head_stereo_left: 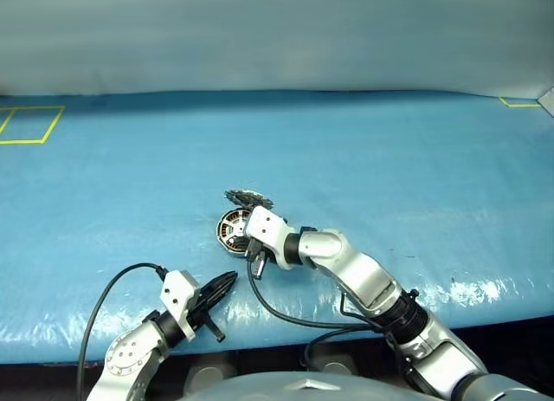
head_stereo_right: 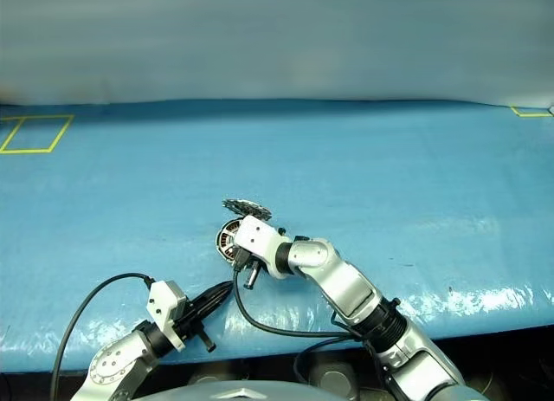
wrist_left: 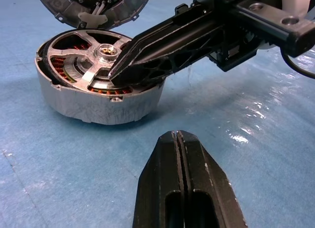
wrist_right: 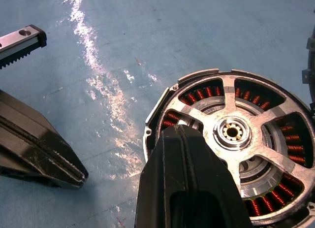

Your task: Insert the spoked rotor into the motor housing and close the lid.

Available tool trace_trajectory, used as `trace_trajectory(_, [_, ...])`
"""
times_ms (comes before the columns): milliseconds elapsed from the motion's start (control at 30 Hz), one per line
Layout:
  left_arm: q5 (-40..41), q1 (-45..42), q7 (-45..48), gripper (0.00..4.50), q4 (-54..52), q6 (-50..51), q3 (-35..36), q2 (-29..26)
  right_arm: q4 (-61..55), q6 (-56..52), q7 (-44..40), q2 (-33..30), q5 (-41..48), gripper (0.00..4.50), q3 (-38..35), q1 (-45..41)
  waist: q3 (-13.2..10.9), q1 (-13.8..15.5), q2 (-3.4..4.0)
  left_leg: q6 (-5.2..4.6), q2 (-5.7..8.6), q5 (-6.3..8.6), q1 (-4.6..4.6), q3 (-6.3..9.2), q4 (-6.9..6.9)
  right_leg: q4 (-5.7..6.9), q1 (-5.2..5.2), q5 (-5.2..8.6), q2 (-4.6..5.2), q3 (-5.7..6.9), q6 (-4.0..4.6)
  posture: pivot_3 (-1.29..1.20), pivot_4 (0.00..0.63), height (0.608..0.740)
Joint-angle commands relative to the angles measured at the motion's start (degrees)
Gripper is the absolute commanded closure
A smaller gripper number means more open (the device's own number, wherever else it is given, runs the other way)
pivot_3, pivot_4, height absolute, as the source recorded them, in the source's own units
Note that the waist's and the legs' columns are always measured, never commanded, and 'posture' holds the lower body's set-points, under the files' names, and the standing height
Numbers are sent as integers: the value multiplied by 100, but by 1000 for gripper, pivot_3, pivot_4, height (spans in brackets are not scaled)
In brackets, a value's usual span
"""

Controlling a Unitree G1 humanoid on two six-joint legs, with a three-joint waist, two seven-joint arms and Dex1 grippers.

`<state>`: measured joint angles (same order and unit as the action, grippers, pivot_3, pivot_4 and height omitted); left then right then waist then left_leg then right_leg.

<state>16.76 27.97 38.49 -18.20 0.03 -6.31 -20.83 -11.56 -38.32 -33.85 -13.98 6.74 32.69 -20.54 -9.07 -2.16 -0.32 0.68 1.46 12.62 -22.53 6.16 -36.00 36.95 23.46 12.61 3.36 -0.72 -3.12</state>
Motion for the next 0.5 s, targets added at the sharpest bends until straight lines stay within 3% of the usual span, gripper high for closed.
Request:
trace_trajectory(33, [8,20,-11,4460,-261,14,-36,-51,284,-692,345,470,370,4500,-565,222,2,4,-2,0,-3,0,0,2,0,2,0,0,-4,0,1,0,150,740])
trace_trajectory(333, [18,16,16,4460,-263,58,-27,-80,-362,-1234,106,860,1327,4500,-1255,205,-2,11,1,0,6,0,-21,3,-1,-5,12,-3,8,-2,0,0,150,740])
trace_trajectory(500, [34,2,38,4460,-237,54,-37,-91,-198,-1252,438,1040,1307,4500,-1442,131,-4,2,4,0,2,0,-21,2,6,-1,18,-1,1,-1,3,0,150,740])
